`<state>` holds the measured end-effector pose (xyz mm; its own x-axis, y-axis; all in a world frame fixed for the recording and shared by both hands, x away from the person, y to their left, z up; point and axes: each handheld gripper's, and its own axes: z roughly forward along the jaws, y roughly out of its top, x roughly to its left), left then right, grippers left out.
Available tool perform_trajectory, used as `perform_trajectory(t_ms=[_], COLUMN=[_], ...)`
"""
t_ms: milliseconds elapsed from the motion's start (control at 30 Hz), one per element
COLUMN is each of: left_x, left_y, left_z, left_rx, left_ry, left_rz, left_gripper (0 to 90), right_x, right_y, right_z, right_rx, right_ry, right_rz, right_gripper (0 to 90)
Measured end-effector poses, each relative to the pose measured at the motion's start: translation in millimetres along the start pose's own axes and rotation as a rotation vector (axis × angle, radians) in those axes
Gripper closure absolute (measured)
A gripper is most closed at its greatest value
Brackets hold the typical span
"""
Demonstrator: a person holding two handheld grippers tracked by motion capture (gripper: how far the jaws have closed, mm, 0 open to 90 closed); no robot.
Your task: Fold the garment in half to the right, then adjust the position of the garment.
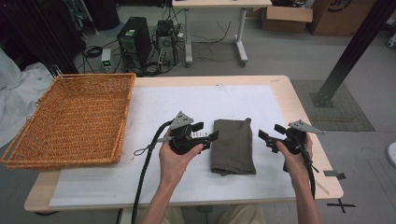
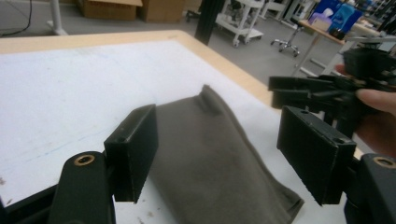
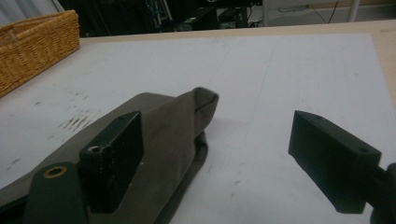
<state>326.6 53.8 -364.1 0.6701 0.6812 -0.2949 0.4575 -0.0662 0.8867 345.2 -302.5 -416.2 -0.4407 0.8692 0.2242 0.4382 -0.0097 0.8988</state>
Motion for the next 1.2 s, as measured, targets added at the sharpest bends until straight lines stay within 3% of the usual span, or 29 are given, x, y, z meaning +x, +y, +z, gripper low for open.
perform_trajectory(t_ms=[100,200,267,400,567,700,767,833,867,933,967,1033,1067,1133,1167,1200], left_x=[7.4,21.0,27.3,47.6,78.3,83.2,83.5,84.0,83.2,81.5,81.5,87.2,90.1,96.8,105.6,111.5], left_y=[0.7,2.9,5.2,6.4,-5.5,-6.5,-7.9,-12.3,-12.6,-14.1,-14.5,-11.3,-9.3,-5.9,-3.2,-1.7], left_z=[9.5,25.2,36.8,66.4,107.6,128.2,135.6,141.6,142.1,144.1,144.1,139.7,137.1,131.0,125.0,121.4], left_rx=[0.011,0.022,0.052,0.103,0.183,0.223,0.249,0.237,0.236,0.248,0.248,0.238,0.24,0.24,0.234,0.236], left_ry=[0.003,-0.005,0.012,0.051,0.111,0.127,0.179,0.145,0.147,0.11,0.109,0.096,0.101,0.125,0.159,0.176], left_rz=[-0.011,-0.046,-0.029,-0.06,-0.169,-0.182,-0.174,-0.206,-0.193,-0.208,-0.184,-0.175,-0.172,-0.128,-0.1,-0.088], left_gripper=[31.3,36.8,39.5,40.1,43.7,45.2,45.0,47.6,50.6,64.7,67.5,85.3,86.5,86.8,86.8,86.8], right_x=[8.4,17.1,23.6,33.5,43.2,47.9,51.5,54.8,58.0,63.0,64.8,67.9,69.3,72.7,74.8,80.7], right_y=[-9.3,-16.3,-20.8,-30.3,-44.5,-54.1,-58.5,-61.8,-64.0,-68.0,-69.7,-68.3,-66.7,-61.2,-58.8,-53.7], right_z=[-4.9,-12.0,-17.7,-27.8,-37.4,-39.1,-36.6,-33.0,-29.2,-21.8,-19.4,-15.9,-13.7,-7.0,-3.1,6.4], right_rx=[0.005,0.006,0.011,0.035,0.105,0.151,0.172,0.196,0.219,0.269,0.266,0.263,0.269,0.295,0.296,0.259], right_ry=[0.016,0.054,0.062,0.066,0.049,0.055,0.078,0.08,0.092,0.112,0.115,0.14,0.136,0.135,0.137,0.159], right_rz=[-0.003,-0.009,-0.017,-0.037,-0.08,-0.139,-0.159,-0.175,-0.191,-0.223,-0.223,-0.191,-0.184,-0.161,-0.162,-0.177], right_gripper=[20.3,30.4,29.6,32.0,40.2,40.9,42.7,44.4,47.8,56.0,60.7,77.9,81.4,83.8,84.0,84.2])
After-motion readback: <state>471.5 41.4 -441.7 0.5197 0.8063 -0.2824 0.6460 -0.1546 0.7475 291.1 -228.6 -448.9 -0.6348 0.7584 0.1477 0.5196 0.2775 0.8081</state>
